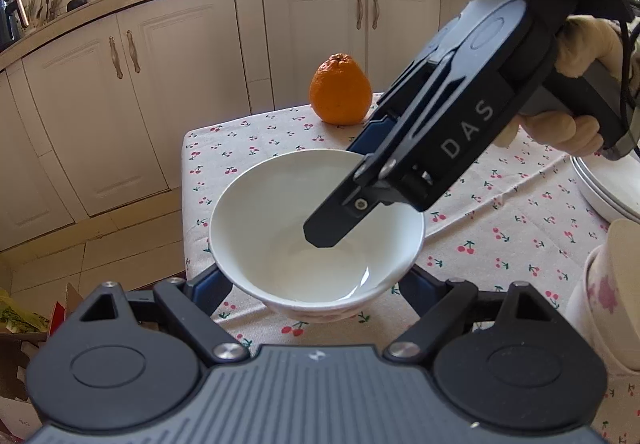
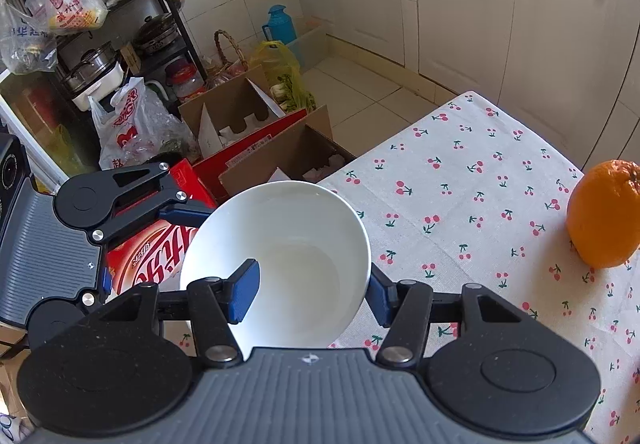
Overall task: Organize plates and bowls
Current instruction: 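Lift the bowl with the right gripper and carry it toward the nested bowls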
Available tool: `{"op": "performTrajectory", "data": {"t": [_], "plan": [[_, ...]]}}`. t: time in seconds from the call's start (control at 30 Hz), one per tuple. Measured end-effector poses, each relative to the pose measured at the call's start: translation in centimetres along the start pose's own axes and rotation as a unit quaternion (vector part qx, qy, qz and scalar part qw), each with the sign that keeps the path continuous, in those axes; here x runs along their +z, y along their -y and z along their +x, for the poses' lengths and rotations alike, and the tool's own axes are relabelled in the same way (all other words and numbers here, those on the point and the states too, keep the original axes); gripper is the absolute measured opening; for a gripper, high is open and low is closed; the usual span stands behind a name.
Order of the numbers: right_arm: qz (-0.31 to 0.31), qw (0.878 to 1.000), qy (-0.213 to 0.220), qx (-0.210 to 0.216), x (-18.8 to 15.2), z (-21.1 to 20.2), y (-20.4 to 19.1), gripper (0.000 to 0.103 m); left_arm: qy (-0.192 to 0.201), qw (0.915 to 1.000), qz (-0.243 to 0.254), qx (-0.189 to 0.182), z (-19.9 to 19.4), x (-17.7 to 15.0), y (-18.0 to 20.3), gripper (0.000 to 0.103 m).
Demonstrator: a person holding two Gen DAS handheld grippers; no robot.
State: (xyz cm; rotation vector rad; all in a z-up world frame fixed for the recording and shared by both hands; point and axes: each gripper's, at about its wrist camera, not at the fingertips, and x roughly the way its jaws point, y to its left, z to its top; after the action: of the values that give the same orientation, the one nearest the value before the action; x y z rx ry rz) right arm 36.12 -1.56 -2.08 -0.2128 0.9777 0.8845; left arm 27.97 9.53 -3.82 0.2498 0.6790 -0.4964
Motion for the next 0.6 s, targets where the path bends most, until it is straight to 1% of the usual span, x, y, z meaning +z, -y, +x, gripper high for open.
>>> {"op": "performTrajectory", "data": {"t": [0.23,0.6], "plan": [[-0.007,1.0,0.015,0.006,-1.4,-2.9,-2.4,0.062,0.002,1.0,0.002,0.003,-3.4,-0.2,2.0,0.089],[-0.022,0.999,0.032,0.013,-5.7,-7.5,-6.6,0.063,0.002,0.9999,0.011,0.006,-8.7,-1.5,6.4,0.089]]}}
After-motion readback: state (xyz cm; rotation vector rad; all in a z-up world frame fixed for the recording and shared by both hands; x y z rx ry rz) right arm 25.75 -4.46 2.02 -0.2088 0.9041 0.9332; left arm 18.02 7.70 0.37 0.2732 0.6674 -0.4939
